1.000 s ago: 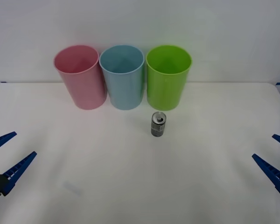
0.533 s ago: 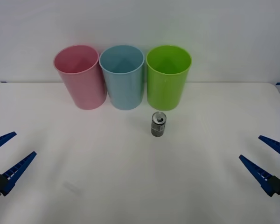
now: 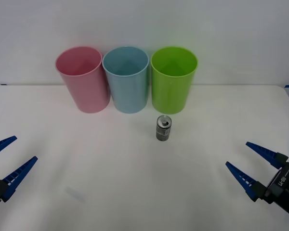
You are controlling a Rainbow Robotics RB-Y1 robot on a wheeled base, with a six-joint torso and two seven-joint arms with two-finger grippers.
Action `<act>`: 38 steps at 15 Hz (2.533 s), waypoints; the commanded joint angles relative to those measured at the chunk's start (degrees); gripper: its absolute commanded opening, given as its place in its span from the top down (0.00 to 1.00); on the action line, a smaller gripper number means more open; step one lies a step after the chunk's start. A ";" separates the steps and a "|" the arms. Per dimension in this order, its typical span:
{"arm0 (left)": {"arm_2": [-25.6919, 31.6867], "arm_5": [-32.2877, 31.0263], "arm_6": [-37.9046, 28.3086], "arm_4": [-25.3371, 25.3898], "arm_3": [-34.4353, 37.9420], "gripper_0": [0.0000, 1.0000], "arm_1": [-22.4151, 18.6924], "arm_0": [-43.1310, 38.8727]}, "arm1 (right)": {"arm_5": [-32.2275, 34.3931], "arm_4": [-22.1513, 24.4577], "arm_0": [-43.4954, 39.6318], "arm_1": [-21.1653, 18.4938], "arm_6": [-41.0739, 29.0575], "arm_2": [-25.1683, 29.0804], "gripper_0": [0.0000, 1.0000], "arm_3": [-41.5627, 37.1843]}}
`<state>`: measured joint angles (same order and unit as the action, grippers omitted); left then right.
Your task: Grasp the object on the table and drop it into the matching bin: aluminum can to the light blue bin, PET bottle to the pink bin.
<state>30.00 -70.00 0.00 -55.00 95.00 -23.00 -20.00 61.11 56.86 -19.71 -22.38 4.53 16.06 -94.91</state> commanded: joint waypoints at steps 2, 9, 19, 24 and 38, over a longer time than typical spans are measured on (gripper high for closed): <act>0.00 0.00 0.00 0.00 0.00 0.00 0.00 0.00 | -1.08 2.64 2.13 3.13 7.16 -1.12 0.00 0.87; 0.00 0.00 0.00 0.00 0.00 0.00 0.00 0.00 | -0.46 11.78 9.07 10.60 8.57 -1.20 0.00 6.93; 0.00 0.00 0.00 0.00 0.00 0.00 0.00 0.00 | -3.10 21.27 17.95 17.63 10.76 -2.17 0.00 15.46; 0.00 0.00 0.00 0.00 0.00 0.00 0.00 0.00 | -8.55 23.29 19.62 19.22 11.82 -4.63 0.00 16.51; 0.00 0.00 0.00 0.00 0.00 0.00 0.00 0.00 | -16.55 23.47 33.16 20.36 16.12 -8.32 0.00 33.13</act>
<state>30.00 -70.00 0.00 -55.00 95.00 -23.00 -20.00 44.94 80.34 12.52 -2.27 20.33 7.80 -63.01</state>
